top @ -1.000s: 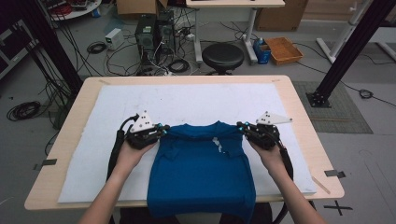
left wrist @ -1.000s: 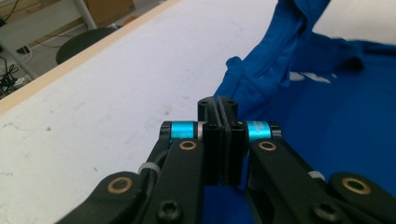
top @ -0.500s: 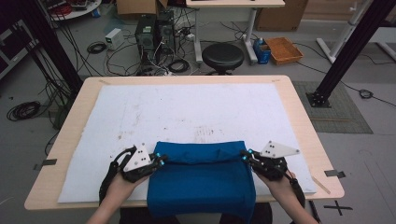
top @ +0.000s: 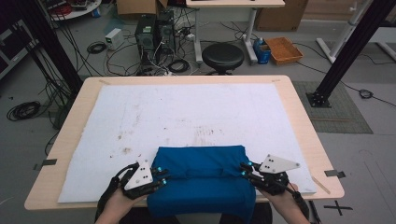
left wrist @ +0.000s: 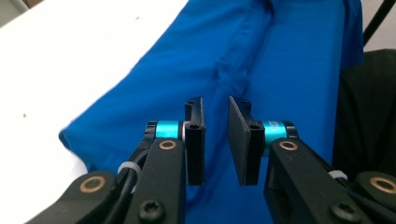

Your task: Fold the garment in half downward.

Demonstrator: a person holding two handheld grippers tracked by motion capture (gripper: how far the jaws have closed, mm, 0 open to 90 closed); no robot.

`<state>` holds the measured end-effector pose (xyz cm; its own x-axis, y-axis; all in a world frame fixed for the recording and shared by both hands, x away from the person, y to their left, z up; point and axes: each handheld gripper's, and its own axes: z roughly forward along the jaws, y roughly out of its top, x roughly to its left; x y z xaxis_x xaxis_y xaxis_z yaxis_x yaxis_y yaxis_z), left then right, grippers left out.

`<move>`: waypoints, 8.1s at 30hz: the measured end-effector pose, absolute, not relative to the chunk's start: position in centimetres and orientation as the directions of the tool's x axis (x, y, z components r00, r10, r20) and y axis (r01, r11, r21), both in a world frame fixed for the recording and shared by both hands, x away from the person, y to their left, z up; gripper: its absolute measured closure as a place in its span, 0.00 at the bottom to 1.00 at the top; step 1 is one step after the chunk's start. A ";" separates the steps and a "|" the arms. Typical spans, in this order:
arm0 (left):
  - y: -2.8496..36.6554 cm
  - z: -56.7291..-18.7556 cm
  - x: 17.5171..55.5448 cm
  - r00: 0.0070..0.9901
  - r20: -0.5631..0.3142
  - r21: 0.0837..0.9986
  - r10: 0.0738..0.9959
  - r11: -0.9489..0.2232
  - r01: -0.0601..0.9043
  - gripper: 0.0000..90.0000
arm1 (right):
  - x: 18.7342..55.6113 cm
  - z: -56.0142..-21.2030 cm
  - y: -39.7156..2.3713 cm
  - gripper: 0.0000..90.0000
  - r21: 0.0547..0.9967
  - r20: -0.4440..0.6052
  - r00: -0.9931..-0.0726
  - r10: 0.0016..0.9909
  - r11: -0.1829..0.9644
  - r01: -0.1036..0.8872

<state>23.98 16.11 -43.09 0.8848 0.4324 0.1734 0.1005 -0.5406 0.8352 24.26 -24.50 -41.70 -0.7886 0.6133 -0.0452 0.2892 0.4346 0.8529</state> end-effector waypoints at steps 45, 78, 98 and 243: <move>17.5 -43.4 31.7 0.676 -0.092 0.857 0.731 -0.287 0.427 0.56 | 31.9 -41.9 -25.6 0.62 0.831 0.174 -0.527 0.832 0.163 0.532; 17.4 -44.5 33.3 0.665 -0.082 0.800 0.742 -0.349 0.488 0.93 | 34.3 -43.8 -24.8 0.95 0.771 0.143 -0.549 0.824 0.255 0.584; 16.8 -42.3 40.4 0.624 0.009 0.831 0.781 -0.353 0.429 0.93 | 40.9 -42.5 -23.9 0.95 0.792 0.080 -0.518 0.852 0.261 0.552; 18.7 -41.8 20.8 0.699 -0.118 0.754 0.705 -0.394 0.526 0.98 | 19.4 -42.1 -25.5 0.99 0.787 -0.016 -0.639 0.769 0.404 0.467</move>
